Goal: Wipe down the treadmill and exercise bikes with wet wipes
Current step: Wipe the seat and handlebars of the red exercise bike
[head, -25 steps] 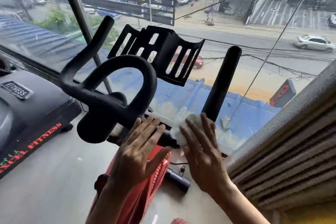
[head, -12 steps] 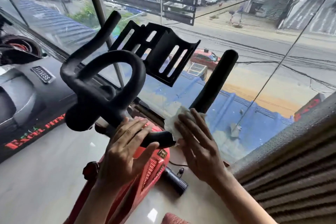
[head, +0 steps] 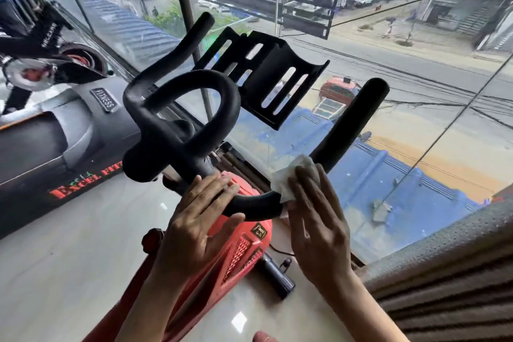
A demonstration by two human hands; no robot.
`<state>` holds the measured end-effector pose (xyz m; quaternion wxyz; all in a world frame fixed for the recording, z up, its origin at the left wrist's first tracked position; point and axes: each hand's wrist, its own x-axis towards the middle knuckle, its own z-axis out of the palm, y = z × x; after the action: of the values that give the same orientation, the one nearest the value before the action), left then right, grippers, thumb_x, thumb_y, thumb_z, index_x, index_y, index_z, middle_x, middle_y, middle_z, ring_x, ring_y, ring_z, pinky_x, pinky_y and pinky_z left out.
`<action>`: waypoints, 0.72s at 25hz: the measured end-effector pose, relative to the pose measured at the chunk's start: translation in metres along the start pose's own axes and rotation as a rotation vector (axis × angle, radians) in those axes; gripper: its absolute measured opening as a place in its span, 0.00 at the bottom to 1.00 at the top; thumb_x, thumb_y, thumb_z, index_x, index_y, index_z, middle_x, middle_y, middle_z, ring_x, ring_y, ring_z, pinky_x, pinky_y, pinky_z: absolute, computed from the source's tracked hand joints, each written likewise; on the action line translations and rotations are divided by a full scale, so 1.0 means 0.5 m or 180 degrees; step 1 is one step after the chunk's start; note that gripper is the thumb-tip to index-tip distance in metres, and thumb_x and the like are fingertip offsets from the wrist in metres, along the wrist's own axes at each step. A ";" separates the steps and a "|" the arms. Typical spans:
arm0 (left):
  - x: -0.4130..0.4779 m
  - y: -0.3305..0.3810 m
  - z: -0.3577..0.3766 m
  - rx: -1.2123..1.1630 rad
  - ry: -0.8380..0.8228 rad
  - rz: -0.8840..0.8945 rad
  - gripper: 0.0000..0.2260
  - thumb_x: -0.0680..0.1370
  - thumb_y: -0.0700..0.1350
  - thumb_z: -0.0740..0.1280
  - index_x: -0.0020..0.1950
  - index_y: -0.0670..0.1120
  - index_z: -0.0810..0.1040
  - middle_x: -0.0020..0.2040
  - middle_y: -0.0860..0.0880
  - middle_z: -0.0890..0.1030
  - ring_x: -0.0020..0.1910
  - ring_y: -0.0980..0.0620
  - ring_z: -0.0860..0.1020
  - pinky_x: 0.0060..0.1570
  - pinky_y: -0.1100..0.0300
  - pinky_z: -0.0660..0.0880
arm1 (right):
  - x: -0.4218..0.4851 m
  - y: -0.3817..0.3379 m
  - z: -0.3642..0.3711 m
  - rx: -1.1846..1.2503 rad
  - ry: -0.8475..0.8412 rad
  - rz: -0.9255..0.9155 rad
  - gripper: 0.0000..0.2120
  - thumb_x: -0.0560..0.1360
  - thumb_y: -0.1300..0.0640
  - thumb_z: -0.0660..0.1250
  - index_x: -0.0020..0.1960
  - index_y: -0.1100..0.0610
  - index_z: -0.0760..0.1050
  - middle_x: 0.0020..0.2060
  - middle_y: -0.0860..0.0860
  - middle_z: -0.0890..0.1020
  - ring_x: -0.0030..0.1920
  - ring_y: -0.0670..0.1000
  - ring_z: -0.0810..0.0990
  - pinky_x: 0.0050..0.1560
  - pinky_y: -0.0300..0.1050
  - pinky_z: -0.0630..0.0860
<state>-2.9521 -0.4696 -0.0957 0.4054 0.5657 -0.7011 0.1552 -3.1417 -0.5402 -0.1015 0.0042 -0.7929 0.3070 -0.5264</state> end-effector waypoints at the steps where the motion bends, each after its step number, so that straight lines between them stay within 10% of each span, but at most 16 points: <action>1: -0.004 -0.007 -0.006 0.0015 -0.0044 0.0046 0.18 0.79 0.50 0.63 0.62 0.40 0.76 0.64 0.41 0.76 0.68 0.46 0.71 0.71 0.51 0.65 | -0.008 -0.021 0.009 -0.0061 -0.0040 -0.0136 0.12 0.79 0.63 0.62 0.60 0.64 0.77 0.61 0.61 0.77 0.68 0.59 0.71 0.67 0.58 0.69; 13: 0.048 -0.289 -0.146 0.0140 0.0082 -0.0139 0.18 0.79 0.47 0.61 0.64 0.37 0.76 0.66 0.41 0.74 0.67 0.46 0.71 0.68 0.54 0.67 | 0.168 -0.240 0.211 0.0344 -0.0062 0.0212 0.11 0.77 0.60 0.65 0.57 0.63 0.81 0.56 0.56 0.81 0.62 0.55 0.75 0.63 0.51 0.73; 18: 0.084 -0.405 -0.139 -0.0399 -0.0564 0.0127 0.26 0.81 0.54 0.58 0.73 0.38 0.65 0.73 0.43 0.66 0.74 0.47 0.62 0.73 0.55 0.60 | 0.240 -0.254 0.330 -0.0789 -0.1364 0.0197 0.20 0.72 0.57 0.68 0.64 0.58 0.76 0.61 0.56 0.79 0.60 0.57 0.78 0.57 0.51 0.78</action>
<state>-2.7400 -0.5140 -0.0701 0.3733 0.5367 -0.7536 0.0685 -2.9112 -0.5482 -0.0334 -0.0120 -0.8711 0.3855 -0.3041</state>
